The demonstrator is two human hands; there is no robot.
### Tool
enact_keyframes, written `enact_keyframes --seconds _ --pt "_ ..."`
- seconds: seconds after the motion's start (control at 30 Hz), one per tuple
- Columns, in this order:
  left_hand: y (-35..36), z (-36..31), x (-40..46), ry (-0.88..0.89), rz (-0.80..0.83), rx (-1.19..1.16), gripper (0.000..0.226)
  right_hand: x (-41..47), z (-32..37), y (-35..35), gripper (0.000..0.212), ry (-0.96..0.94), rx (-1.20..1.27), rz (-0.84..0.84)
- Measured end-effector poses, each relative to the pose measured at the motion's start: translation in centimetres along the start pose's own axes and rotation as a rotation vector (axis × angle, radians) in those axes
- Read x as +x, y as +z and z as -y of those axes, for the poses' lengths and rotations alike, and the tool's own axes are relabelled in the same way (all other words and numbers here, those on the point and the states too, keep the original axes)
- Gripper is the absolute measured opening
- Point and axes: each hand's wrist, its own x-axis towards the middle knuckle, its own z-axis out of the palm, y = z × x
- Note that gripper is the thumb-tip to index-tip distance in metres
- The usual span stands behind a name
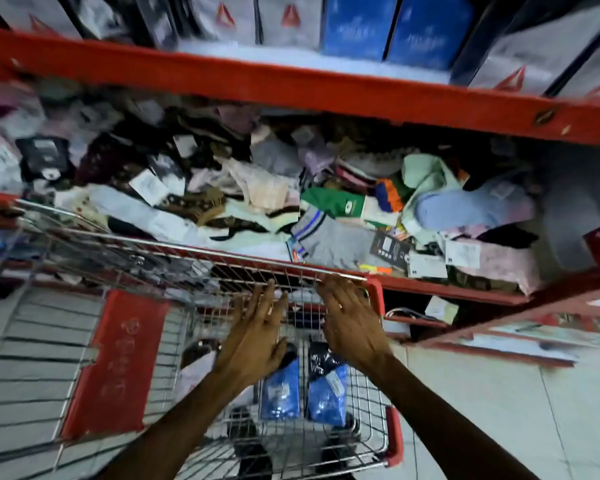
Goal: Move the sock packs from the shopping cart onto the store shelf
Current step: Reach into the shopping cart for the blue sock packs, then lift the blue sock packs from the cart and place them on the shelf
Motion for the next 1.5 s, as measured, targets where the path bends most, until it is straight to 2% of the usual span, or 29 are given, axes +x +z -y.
enact_keyframes --seconds 0.07,0.2,0.33,0.4,0.43,0.47,0.57,0.67,0.77,0.97,1.07,1.13,1.23,1.33,1.5 --pt "3.3 -0.1 0.7 0.008 0.086 -0.069 0.077 0.0 -0.7 3.6 0.069 0.026 0.018 0.148" --pt "9.4 0.0 2.8 -0.019 0.401 -0.160 0.082 0.3 -2.8 9.9 0.065 0.143 0.047 0.536" --pt "14.1 1.4 6.3 -0.050 0.639 -0.212 0.086 2.1 -5.1 14.7 0.081 0.182 0.007 0.826" --pt "15.5 1.8 7.3 -0.070 0.722 -0.241 0.082 2.6 -5.8 16.3 0.067 0.280 0.052 0.929" --pt "15.9 1.9 7.8 -0.069 0.743 -0.239 0.078 3.0 -6.0 16.6 0.061 0.283 0.052 0.959" --pt "16.1 1.8 8.3 -0.058 0.759 -0.224 0.075 3.1 -6.4 17.5 0.064 0.290 0.053 0.981" --pt "15.9 1.6 9.2 0.008 0.752 -0.131 0.064 3.8 -6.1 17.1 0.090 0.217 -0.053 0.986" --pt "15.9 1.4 9.2 0.053 0.767 -0.053 0.056 4.3 -5.8 16.9 0.073 0.209 -0.108 1.023" --pt "16.4 1.5 8.7 0.103 0.799 0.005 0.053 4.3 -5.4 16.8 0.073 0.184 -0.150 1.078" --pt "14.7 2.2 7.5 0.148 0.736 -0.136 0.055 4.3 -4.6 14.5 0.088 0.235 0.084 1.042" --pt "13.6 2.7 6.1 0.112 0.814 -0.345 0.057 4.1 -4.0 12.7 0.091 0.209 0.075 1.020" --pt "12.6 2.9 4.8 0.106 0.797 -0.425 0.052 3.5 -3.4 11.4 0.090 0.189 0.052 0.975" --pt "10.6 2.7 2.7 0.102 0.666 -0.430 0.052 2.5 -2.7 8.9 0.086 0.158 0.041 0.816" --pt "7.1 2.5 1.3 0.103 0.489 -0.372 0.059 2.0 -1.6 4.8 0.074 0.108 0.068 0.632" --pt "-3.9 2.7 0.9 0.089 0.259 -0.276 0.062 2.7 0.7 -3.6 0.060 0.024 0.075 0.264"
